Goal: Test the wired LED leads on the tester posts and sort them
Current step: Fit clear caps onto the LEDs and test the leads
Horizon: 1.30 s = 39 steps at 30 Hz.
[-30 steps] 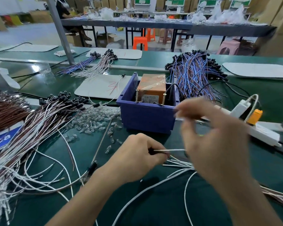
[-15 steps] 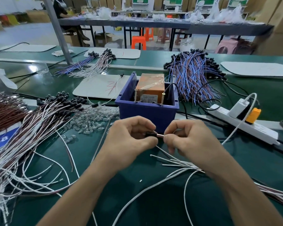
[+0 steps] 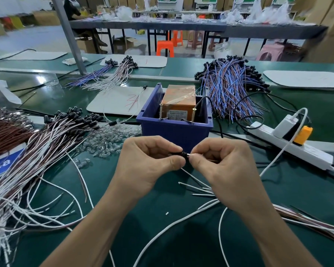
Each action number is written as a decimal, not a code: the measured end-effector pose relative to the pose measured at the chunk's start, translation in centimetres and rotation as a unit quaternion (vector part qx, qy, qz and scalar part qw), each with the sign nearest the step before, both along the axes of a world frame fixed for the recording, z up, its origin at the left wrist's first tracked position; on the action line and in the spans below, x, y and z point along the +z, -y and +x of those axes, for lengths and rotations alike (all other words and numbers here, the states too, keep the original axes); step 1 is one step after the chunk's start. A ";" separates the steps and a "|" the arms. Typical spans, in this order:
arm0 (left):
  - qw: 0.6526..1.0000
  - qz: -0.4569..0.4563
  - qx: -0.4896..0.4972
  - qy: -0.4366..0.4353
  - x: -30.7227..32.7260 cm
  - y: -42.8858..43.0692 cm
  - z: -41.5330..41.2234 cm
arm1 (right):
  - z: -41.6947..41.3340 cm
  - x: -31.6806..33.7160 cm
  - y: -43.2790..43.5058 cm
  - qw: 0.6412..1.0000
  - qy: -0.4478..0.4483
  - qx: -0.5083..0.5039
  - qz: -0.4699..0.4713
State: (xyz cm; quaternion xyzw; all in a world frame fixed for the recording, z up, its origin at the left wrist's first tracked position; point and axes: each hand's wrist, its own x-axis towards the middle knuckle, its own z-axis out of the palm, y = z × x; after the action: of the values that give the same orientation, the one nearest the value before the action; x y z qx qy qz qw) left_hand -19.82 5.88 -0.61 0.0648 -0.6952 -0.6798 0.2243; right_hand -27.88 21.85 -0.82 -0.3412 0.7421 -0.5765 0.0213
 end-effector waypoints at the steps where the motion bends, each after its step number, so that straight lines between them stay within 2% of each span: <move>1: 1.000 -0.009 0.002 0.003 0.0 0.0 0.0 | 0.0 -0.1 0.0 1.000 -0.002 -0.003 0.007; 6: 0.996 -0.083 0.034 0.017 -0.3 0.2 -0.2 | 0.1 -0.7 0.5 0.994 -0.050 -0.025 0.096; 11: 0.997 -0.060 0.038 0.018 -0.2 0.4 -0.1 | -0.3 -1.1 0.4 0.995 -0.012 0.036 0.090; 14: 0.999 0.003 0.037 0.027 -0.2 0.4 -0.3 | -0.4 -1.2 0.6 0.995 0.072 0.068 0.031; 18: 0.990 0.121 -0.052 0.053 -0.4 0.7 -0.4 | -0.7 -1.1 0.7 0.962 0.234 0.127 -0.056; 22: 0.974 0.178 -0.111 0.089 -0.8 1.3 -0.5 | -0.7 -1.1 0.7 0.935 0.300 0.168 -0.085; 24: 0.981 0.139 -0.092 0.101 -0.8 1.5 -0.7 | -0.7 -1.1 0.6 0.949 0.270 0.153 -0.052; 26: 0.994 0.019 -0.035 0.105 -0.9 1.5 -0.9 | -0.8 -1.3 0.5 0.980 0.159 0.113 0.039; 28: 0.991 -0.091 0.011 0.099 -1.2 1.4 -0.9 | -0.9 -1.7 0.5 0.988 0.085 0.085 0.096; 30: 0.967 -0.232 0.053 0.089 -1.7 1.4 -0.7 | -0.9 -2.0 0.6 0.988 0.096 0.081 0.093; 31: 0.942 -0.314 0.080 0.083 -2.1 1.2 -0.6 | -0.9 -2.0 0.7 0.986 0.118 0.089 0.082; 33: 0.905 -0.402 0.129 0.059 -2.4 0.7 -0.4 | -0.8 -2.0 0.8 0.977 0.171 0.119 0.051; 34: 0.902 -0.404 0.143 0.049 -2.4 0.4 -0.4 | -0.8 -2.0 0.8 0.971 0.191 0.137 0.041; 36: 0.921 -0.359 0.145 0.046 -2.5 0.1 -0.5 | -0.7 -1.9 0.8 0.963 0.210 0.165 0.032; 39: 0.944 -0.295 0.112 0.094 -3.0 0.1 -0.9 | -0.6 -2.1 0.9 0.959 0.216 0.180 0.021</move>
State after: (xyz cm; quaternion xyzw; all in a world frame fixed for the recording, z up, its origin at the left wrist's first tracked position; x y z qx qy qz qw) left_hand -20.68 5.81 -3.57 0.1368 -0.8709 -0.4058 0.2411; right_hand -28.47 20.98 -2.89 -0.3363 0.6583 -0.6070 0.2917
